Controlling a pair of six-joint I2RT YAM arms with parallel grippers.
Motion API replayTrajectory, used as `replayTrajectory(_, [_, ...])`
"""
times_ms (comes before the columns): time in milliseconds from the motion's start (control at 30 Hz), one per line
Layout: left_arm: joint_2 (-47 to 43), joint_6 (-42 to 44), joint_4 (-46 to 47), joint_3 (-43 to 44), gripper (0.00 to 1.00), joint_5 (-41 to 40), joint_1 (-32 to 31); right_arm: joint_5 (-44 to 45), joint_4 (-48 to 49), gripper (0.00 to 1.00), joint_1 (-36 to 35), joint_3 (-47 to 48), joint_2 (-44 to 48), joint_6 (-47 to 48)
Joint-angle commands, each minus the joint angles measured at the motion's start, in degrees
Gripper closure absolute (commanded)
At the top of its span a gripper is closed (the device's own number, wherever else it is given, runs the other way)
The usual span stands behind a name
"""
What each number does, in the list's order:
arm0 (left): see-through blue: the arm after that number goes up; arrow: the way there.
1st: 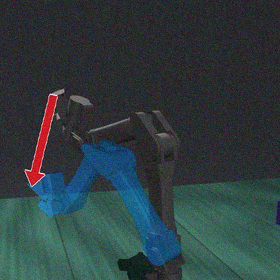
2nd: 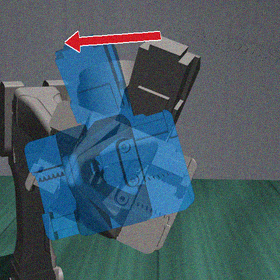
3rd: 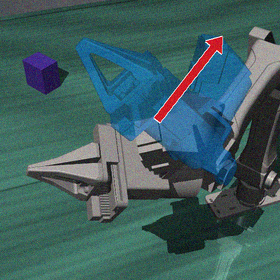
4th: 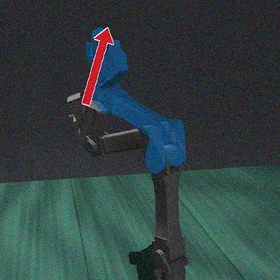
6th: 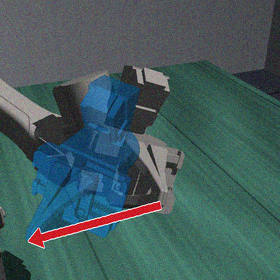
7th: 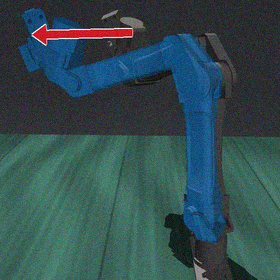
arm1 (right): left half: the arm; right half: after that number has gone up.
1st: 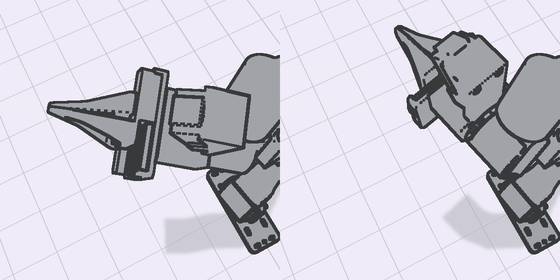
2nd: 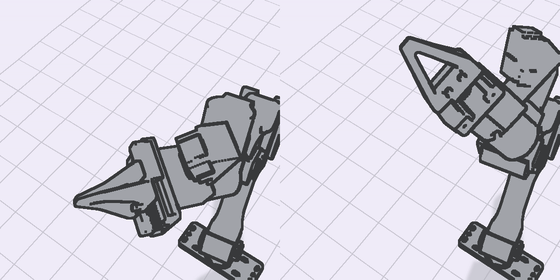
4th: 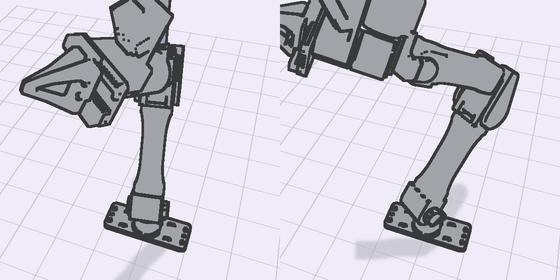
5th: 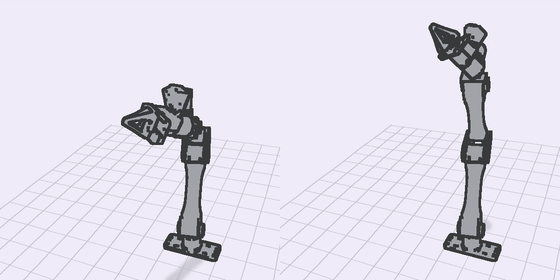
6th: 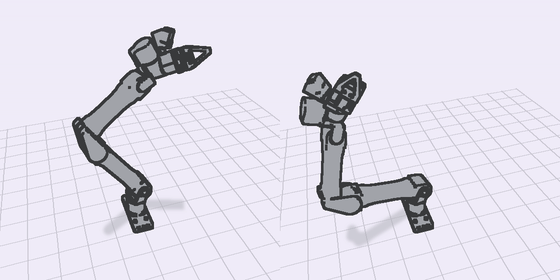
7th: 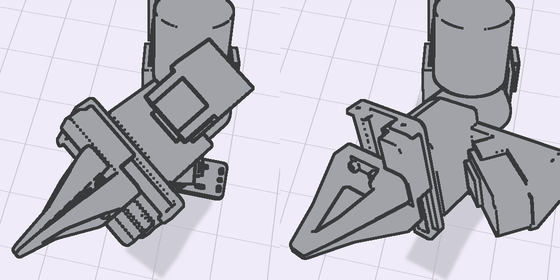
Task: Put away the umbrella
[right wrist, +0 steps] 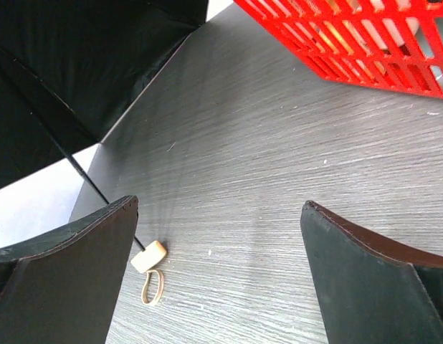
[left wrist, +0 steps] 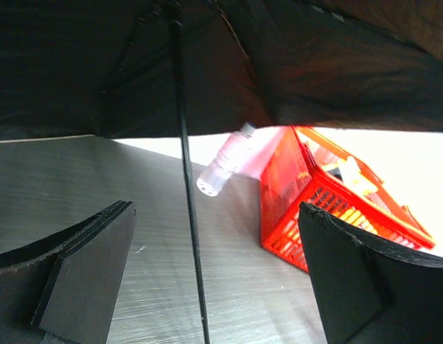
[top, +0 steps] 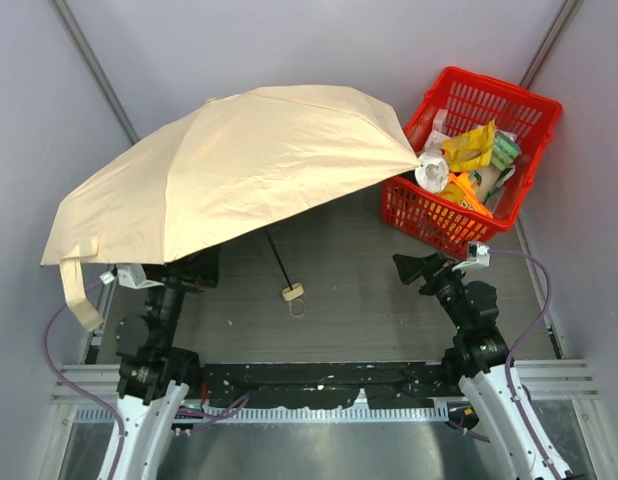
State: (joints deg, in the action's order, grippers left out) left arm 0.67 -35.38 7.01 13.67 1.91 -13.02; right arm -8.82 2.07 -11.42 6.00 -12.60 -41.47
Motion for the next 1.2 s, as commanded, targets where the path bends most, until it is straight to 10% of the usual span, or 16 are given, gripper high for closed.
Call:
replayTrajectory(0, [-3.2,-0.9,-20.6,8.4,0.00,-12.0,-0.3,2.8,-0.5,0.01,-0.3,6.4,-4.5,3.0])
replayTrajectory(333, [-3.3,-20.7,-49.0,20.1,0.00,-30.0,-2.1,-9.1,11.8,0.01,-6.0,16.5,-27.5,4.3])
replayTrajectory(667, [-3.2,-16.4,-48.9,23.0,0.00,-16.2,-2.3,0.9,38.8,0.02,-34.5,31.4,-62.7,11.1])
replayTrajectory(1167, [-3.3,-17.4,-47.9,21.1,0.00,-4.4,-2.4,-5.2,47.3,0.22,-36.5,53.7,-97.8,19.1])
